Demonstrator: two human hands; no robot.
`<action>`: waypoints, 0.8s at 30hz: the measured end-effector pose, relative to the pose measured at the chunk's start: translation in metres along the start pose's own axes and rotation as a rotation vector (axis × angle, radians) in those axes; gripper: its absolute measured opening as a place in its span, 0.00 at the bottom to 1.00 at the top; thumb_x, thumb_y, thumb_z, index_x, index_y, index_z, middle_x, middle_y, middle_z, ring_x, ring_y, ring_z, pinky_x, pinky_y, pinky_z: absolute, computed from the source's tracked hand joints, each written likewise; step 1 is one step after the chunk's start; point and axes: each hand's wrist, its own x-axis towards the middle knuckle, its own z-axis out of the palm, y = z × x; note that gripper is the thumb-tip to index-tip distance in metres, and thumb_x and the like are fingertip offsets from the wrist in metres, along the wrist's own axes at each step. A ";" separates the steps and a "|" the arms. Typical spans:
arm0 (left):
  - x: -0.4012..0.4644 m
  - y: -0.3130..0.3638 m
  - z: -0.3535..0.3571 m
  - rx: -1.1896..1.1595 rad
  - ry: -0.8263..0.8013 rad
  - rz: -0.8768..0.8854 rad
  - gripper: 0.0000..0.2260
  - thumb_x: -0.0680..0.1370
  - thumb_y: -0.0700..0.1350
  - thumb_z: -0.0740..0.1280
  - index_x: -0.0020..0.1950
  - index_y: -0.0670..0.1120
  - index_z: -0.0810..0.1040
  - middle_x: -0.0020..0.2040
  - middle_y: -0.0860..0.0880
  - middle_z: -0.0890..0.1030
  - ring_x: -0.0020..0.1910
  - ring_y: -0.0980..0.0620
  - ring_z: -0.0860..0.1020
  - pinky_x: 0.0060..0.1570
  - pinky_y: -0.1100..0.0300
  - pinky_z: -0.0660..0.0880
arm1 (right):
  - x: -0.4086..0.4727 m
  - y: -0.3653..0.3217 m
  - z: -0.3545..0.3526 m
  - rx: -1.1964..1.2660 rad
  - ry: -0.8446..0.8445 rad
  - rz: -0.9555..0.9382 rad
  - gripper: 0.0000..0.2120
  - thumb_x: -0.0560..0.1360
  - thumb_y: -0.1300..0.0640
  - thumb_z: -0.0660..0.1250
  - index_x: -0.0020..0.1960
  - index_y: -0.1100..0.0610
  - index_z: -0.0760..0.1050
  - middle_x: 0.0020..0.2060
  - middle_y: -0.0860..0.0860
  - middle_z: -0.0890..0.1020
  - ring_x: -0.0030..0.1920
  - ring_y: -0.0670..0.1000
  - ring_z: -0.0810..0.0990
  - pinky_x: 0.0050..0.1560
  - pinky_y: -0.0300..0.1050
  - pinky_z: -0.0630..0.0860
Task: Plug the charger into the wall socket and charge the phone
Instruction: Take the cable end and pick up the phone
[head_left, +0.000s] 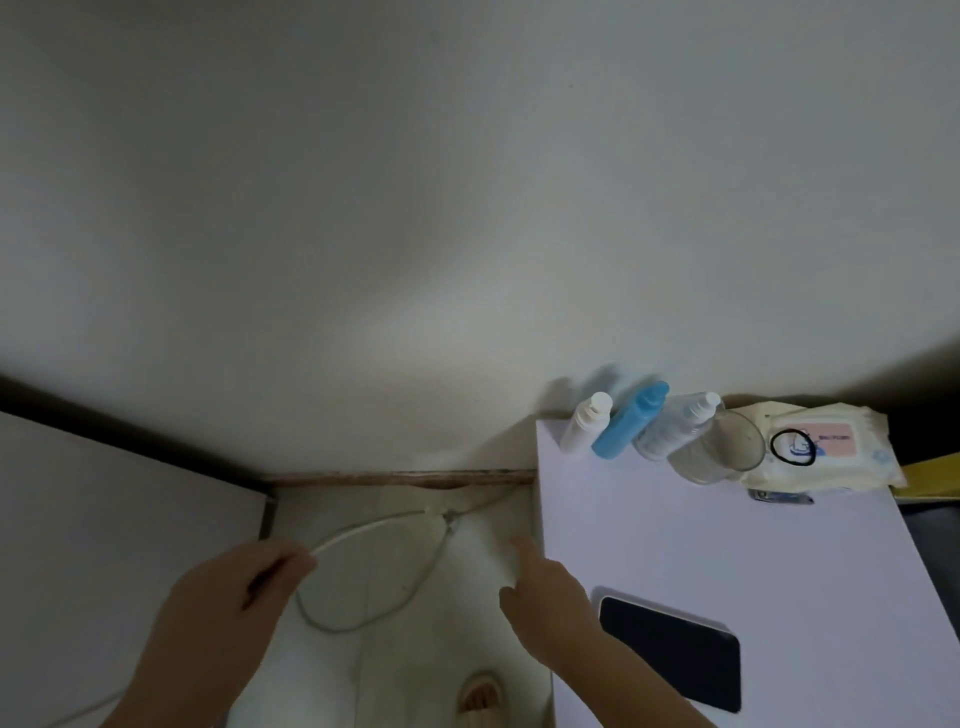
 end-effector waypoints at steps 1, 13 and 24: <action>-0.009 -0.001 -0.009 -0.040 -0.018 0.013 0.07 0.67 0.57 0.67 0.33 0.55 0.79 0.24 0.56 0.77 0.26 0.60 0.75 0.30 0.76 0.69 | 0.005 -0.001 0.003 0.019 0.019 0.004 0.29 0.74 0.61 0.58 0.73 0.51 0.54 0.30 0.46 0.69 0.34 0.48 0.72 0.37 0.40 0.71; -0.043 -0.044 -0.045 -0.036 -0.304 0.268 0.14 0.72 0.67 0.57 0.37 0.65 0.79 0.28 0.61 0.77 0.26 0.70 0.75 0.27 0.77 0.72 | 0.030 -0.040 -0.005 1.048 -0.210 -0.005 0.09 0.78 0.64 0.58 0.54 0.58 0.75 0.52 0.57 0.76 0.48 0.53 0.76 0.48 0.40 0.75; -0.023 -0.023 -0.020 0.044 -0.608 0.012 0.15 0.72 0.46 0.68 0.33 0.67 0.77 0.32 0.64 0.80 0.33 0.63 0.76 0.35 0.74 0.72 | 0.015 -0.042 -0.014 0.807 0.062 -0.080 0.12 0.71 0.74 0.63 0.48 0.60 0.75 0.39 0.50 0.77 0.38 0.45 0.75 0.32 0.24 0.73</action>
